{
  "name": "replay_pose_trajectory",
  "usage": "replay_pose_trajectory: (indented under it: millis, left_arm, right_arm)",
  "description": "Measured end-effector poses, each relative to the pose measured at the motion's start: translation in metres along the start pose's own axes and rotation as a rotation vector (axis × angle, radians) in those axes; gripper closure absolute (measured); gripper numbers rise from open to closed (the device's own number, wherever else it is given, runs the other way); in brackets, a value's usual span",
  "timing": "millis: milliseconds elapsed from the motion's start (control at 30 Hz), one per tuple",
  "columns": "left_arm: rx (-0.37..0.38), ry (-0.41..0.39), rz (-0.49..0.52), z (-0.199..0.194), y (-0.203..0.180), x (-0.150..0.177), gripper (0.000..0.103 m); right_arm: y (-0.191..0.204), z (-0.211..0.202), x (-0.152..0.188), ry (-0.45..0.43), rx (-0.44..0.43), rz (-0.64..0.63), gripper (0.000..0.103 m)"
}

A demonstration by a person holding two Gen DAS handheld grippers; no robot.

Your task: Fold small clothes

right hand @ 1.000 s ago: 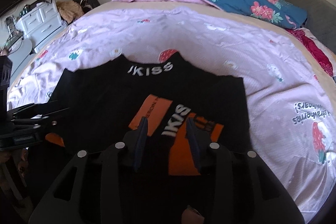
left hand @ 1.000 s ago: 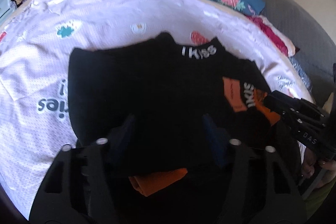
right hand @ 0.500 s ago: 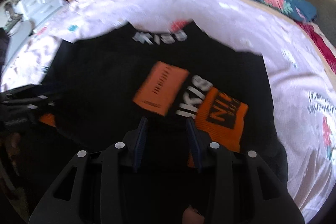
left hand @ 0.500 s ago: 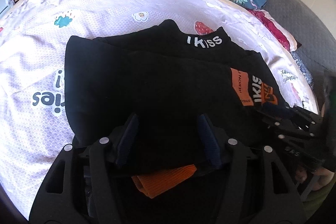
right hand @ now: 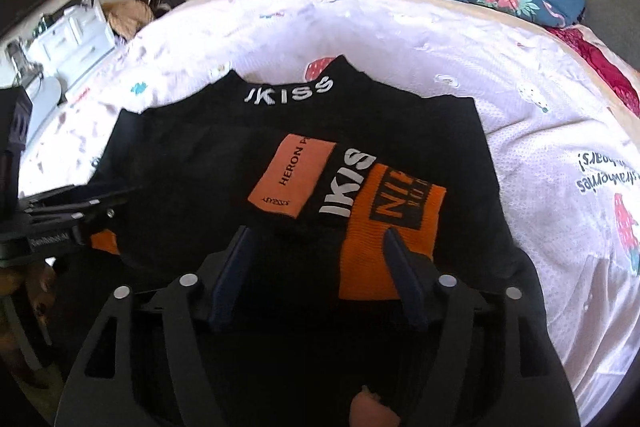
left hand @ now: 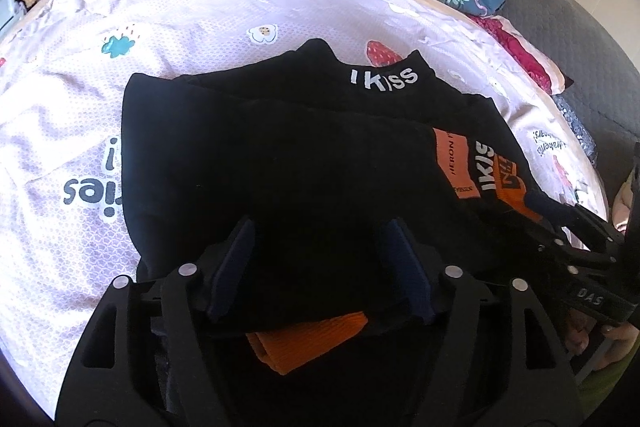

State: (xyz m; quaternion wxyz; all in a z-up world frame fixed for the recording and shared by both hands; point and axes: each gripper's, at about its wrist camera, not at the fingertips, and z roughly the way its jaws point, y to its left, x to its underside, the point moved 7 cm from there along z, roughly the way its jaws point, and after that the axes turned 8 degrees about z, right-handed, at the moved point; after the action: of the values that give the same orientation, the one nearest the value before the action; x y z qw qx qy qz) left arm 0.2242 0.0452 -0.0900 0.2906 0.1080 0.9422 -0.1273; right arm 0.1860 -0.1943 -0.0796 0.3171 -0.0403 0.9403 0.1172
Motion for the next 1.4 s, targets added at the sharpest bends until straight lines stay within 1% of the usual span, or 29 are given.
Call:
replay_pose_trajectory:
  millis: [67,100,167,333,367,433,567,600,767,967,1267,1400]
  left_arm:
    - [-0.002,0.0,0.003,0.0,-0.001,0.0,0.04]
    - [-0.001,-0.001,0.003,0.0,-0.001,-0.001,0.039]
    - [-0.001,-0.002,0.002,0.0,-0.002,-0.001,0.034]
    - [-0.019,-0.017,0.012,-0.005,-0.003,-0.004,0.023]
    - [-0.02,-0.021,0.01,-0.006,-0.002,-0.005,0.022]
    - [-0.031,-0.031,0.01,-0.01,-0.001,-0.006,0.017]
    - [-0.041,-0.034,0.015,-0.012,-0.002,-0.008,0.012]
    - [-0.042,-0.035,0.015,-0.013,-0.002,-0.008,0.009]
    - [-0.075,-0.048,0.017,-0.017,-0.001,-0.011,0.009]
    - [-0.068,-0.065,0.011,-0.028,-0.001,-0.014,0.009]
    - [-0.061,-0.146,0.007,-0.06,-0.005,-0.025,0.009]
    - [-0.074,-0.183,0.017,-0.078,-0.01,-0.029,0.009]
  right_arm:
    - [-0.001,-0.004,-0.001,-0.014,-0.009,0.015,0.024]
    - [-0.001,-0.006,-0.001,-0.019,-0.011,0.018,0.022]
    - [-0.002,-0.009,-0.003,-0.033,-0.015,0.025,0.012]
    - [-0.008,-0.013,-0.006,-0.055,-0.013,0.055,0.006]
    - [-0.01,-0.013,-0.008,-0.06,-0.01,0.065,0.006]
    - [-0.014,-0.016,-0.009,-0.07,-0.013,0.082,0.005]
    - [-0.018,-0.021,-0.011,-0.082,-0.019,0.105,0.004]
    - [-0.019,-0.022,-0.011,-0.085,-0.017,0.107,0.004]
    - [-0.019,-0.03,-0.014,-0.108,-0.019,0.111,0.004]
    - [-0.014,-0.044,-0.019,-0.153,-0.016,0.096,0.004]
    - [-0.01,-0.071,-0.025,-0.21,-0.037,0.094,0.004]
    - [-0.008,-0.085,-0.026,-0.228,-0.052,0.09,0.004]
